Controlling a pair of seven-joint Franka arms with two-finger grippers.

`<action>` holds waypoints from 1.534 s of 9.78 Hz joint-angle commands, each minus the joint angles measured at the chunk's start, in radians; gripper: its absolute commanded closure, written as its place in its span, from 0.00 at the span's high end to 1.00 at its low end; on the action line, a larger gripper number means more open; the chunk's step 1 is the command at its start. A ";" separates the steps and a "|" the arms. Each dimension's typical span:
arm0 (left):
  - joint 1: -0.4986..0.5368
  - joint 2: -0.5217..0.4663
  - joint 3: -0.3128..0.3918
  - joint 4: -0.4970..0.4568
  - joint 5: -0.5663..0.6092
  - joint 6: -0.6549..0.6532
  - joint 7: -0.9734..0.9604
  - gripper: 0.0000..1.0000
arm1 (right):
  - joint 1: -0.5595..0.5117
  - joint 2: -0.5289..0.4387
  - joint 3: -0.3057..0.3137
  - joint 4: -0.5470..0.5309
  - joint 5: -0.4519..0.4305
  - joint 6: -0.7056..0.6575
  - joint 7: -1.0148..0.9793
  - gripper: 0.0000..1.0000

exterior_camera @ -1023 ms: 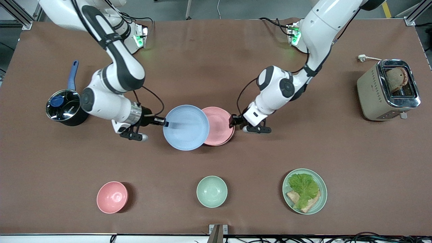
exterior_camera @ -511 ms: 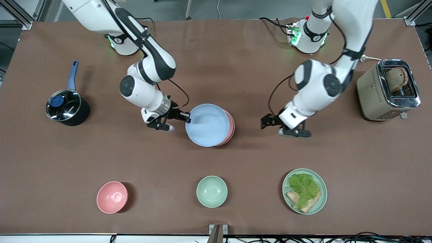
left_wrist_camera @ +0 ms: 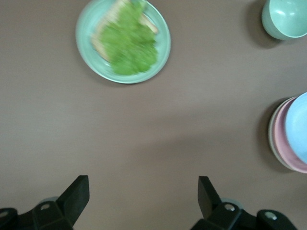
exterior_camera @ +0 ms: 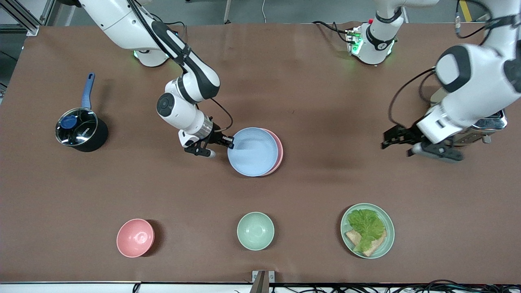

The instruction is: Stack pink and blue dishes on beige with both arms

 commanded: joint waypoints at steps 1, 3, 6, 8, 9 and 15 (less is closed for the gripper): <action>0.024 -0.048 0.006 0.116 0.128 -0.204 -0.042 1.00 | 0.000 -0.005 0.003 -0.018 -0.013 0.015 0.022 0.68; 0.032 -0.153 0.034 0.163 0.131 -0.398 -0.122 1.00 | -0.008 -0.072 0.002 -0.018 -0.013 -0.003 0.017 1.00; 0.067 -0.208 0.022 0.219 0.143 -0.454 -0.122 1.00 | -0.110 -0.317 -0.026 0.014 -0.068 -0.380 0.020 1.00; 0.066 -0.082 0.004 0.453 0.163 -0.568 -0.129 1.00 | -0.200 -0.492 -0.096 0.081 -0.299 -0.672 0.022 1.00; 0.070 -0.039 0.002 0.547 0.166 -0.639 -0.131 1.00 | -0.203 -0.527 -0.183 0.165 -0.382 -0.801 0.017 1.00; 0.107 -0.074 -0.027 0.516 0.168 -0.701 -0.185 1.00 | -0.204 -0.507 -0.515 0.659 -0.408 -1.292 -0.302 1.00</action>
